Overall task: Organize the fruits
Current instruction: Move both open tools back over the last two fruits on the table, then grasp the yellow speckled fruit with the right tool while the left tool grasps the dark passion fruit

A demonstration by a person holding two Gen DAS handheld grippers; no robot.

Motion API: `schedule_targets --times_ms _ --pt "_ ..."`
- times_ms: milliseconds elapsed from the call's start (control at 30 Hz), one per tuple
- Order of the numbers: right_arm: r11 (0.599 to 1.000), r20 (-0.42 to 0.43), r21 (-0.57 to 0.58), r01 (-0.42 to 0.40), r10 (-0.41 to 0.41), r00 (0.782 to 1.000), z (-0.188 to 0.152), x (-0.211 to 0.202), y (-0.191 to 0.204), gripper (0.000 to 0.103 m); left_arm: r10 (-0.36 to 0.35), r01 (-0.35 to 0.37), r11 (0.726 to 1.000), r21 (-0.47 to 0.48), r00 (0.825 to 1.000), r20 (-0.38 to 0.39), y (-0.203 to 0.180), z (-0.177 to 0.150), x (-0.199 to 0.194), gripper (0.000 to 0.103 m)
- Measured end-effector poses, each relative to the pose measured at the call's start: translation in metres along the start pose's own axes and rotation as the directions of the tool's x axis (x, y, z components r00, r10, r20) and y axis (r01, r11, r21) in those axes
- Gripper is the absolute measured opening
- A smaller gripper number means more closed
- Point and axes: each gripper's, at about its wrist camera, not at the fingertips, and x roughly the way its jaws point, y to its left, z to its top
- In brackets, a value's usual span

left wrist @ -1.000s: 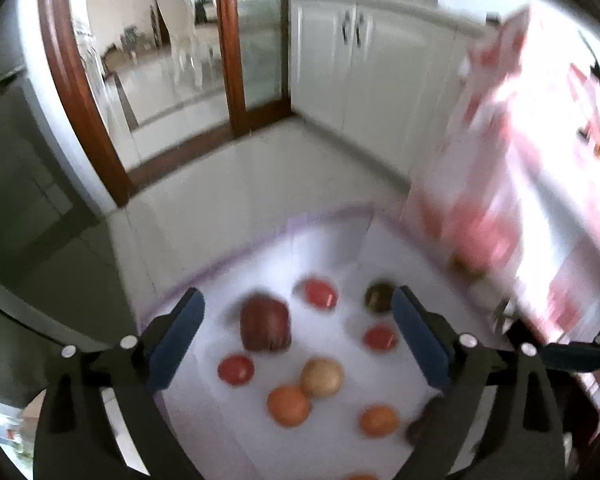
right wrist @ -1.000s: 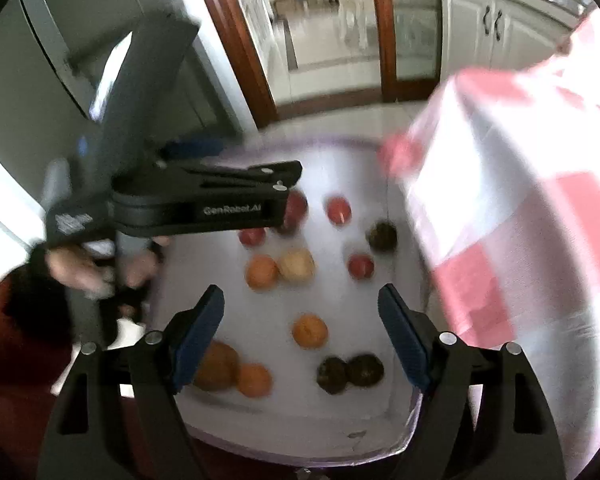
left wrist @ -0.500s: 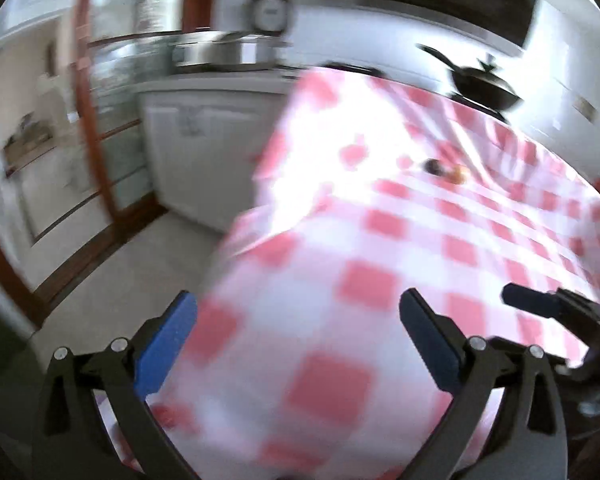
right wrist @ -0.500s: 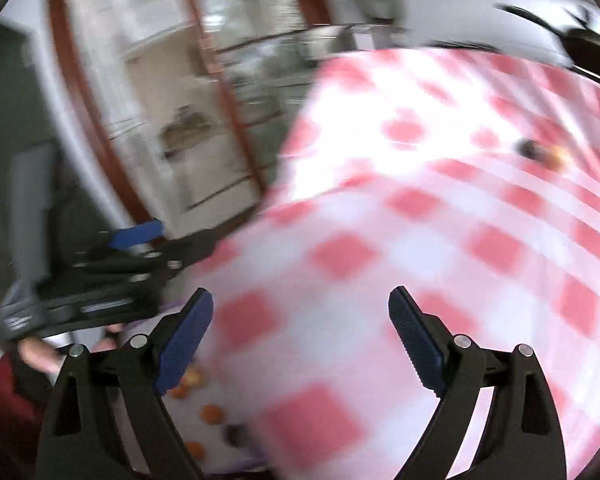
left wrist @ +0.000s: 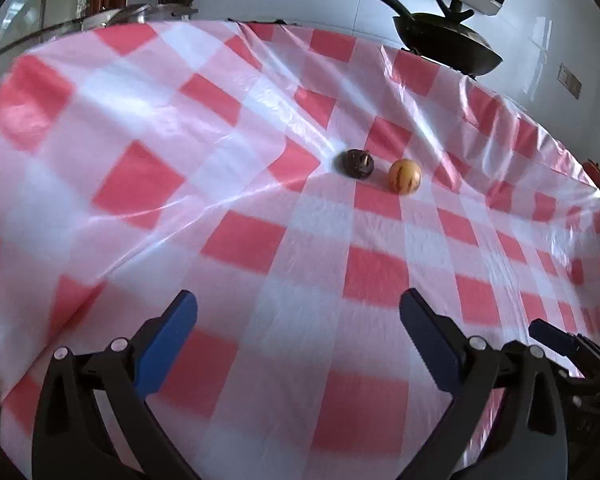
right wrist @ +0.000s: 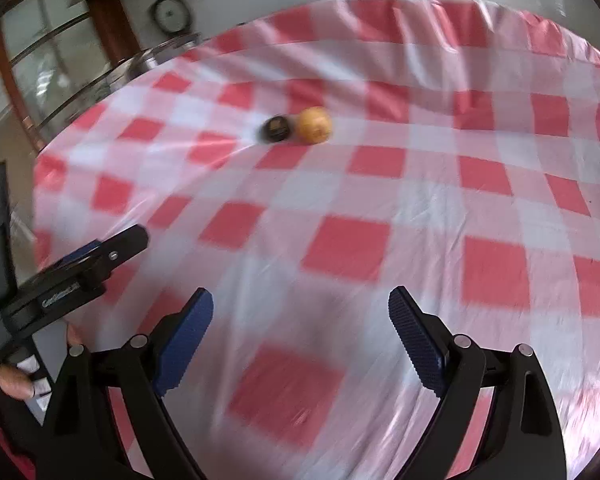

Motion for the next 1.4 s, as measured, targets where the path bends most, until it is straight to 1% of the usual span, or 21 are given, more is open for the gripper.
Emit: schedule_targets --times_ms 100,133,300,400,433,500,533,700,767,833,867,900,933,967,1033,1133,1167,1267,1300,1333,1400 --pt "0.999 -0.015 0.035 0.010 -0.009 1.000 0.018 0.019 -0.011 0.087 -0.016 0.016 0.999 -0.030 1.000 -0.025 0.004 0.004 0.015 0.101" --pt "0.999 -0.015 0.039 0.006 -0.005 1.000 0.022 0.021 -0.014 0.087 -0.029 0.026 0.998 -0.048 0.998 -0.056 0.007 0.005 0.021 0.101" --pt "1.000 -0.004 0.016 0.017 -0.017 1.000 0.061 0.054 -0.012 0.087 -0.043 0.040 0.996 -0.074 0.998 -0.046 0.014 0.003 0.021 0.101" --pt "0.999 0.004 0.018 0.047 -0.047 0.999 0.084 0.073 -0.010 0.087 -0.030 0.026 0.998 -0.060 0.998 -0.055 0.011 0.003 0.023 0.101" --pt "0.998 -0.011 0.020 0.055 -0.055 0.998 0.096 0.087 -0.008 0.087 -0.021 0.018 0.999 -0.048 0.998 -0.060 0.008 0.003 0.024 0.101" --pt "0.998 -0.023 0.013 0.069 -0.068 0.997 0.109 0.102 -0.004 0.086 -0.007 0.005 0.999 -0.033 0.998 -0.067 0.007 0.003 0.024 0.101" --pt "0.997 -0.027 -0.011 0.073 -0.073 0.997 0.118 0.113 0.003 0.086 -0.005 0.003 1.000 -0.030 0.998 -0.065 0.006 0.002 0.024 0.101" --pt "0.990 -0.048 -0.070 0.124 -0.127 0.991 0.142 0.144 0.020 0.081 -0.015 0.013 0.999 -0.044 0.999 -0.052 0.010 0.002 0.022 0.101" --pt "0.985 -0.082 -0.074 0.156 -0.162 0.983 0.149 0.158 0.021 0.078 -0.013 0.010 0.999 -0.047 0.999 -0.048 0.012 0.001 0.021 0.101" --pt "0.980 -0.084 -0.093 0.177 -0.185 0.979 0.153 0.164 0.025 0.076 -0.011 0.009 0.999 -0.046 0.999 -0.047 0.012 0.001 0.020 0.101" --pt "0.977 -0.082 -0.110 0.184 -0.193 0.978 0.153 0.165 0.028 0.070 -0.011 0.009 0.999 -0.046 0.999 -0.047 0.012 0.001 0.020 0.101" --pt "0.972 -0.075 -0.128 0.196 -0.207 0.976 0.153 0.164 0.030 0.054 -0.011 0.009 0.999 -0.046 0.999 -0.047 0.012 0.001 0.020 0.101" --pt "0.969 -0.069 -0.145 0.202 -0.213 0.975 0.150 0.161 0.033 0.047 -0.009 0.007 0.999 -0.048 0.999 -0.049 0.012 0.001 0.021 0.101" --pt "0.970 -0.070 -0.144 0.197 -0.209 0.976 0.146 0.156 0.033 0.044 -0.005 0.003 0.999 -0.050 0.999 -0.050 0.012 0.001 0.021 0.101" --pt "0.974 -0.059 -0.132 0.182 -0.191 0.980 0.134 0.143 0.029 0.044 -0.004 0.001 0.999 -0.054 0.999 -0.051 0.013 0.000 0.021 0.101" --pt "0.986 -0.015 -0.054 0.158 -0.159 0.987 0.113 0.107 0.005 0.044 0.000 -0.003 0.998 -0.055 0.999 -0.052 0.013 0.001 0.021 0.101" --pt "0.986 0.002 -0.030 0.166 -0.166 0.986 0.107 0.096 -0.004 0.044 -0.002 -0.001 0.998 -0.055 0.999 -0.053 0.013 0.002 0.022 0.101" --pt "0.981 0.068 0.079 0.177 -0.182 0.981 0.090 0.060 -0.041 0.044 -0.010 0.007 0.999 -0.051 0.999 -0.053 0.012 0.002 0.022 0.101" --pt "0.973 0.095 0.121 0.196 -0.208 0.974 0.087 0.049 -0.058 0.044 -0.014 0.011 0.999 -0.050 0.998 -0.056 0.012 0.002 0.023 0.101" --pt "0.967 0.113 0.148 0.208 -0.225 0.968 0.084 0.043 -0.067 0.044 -0.027 0.024 0.999 -0.043 0.998 -0.062 0.011 0.001 0.023 0.101" --pt "0.952 0.144 0.231 0.201 -0.237 0.961 0.078 0.032 -0.089 0.044 -0.040 0.038 0.999 -0.023 0.996 -0.077 0.008 0.001 0.025 0.101"
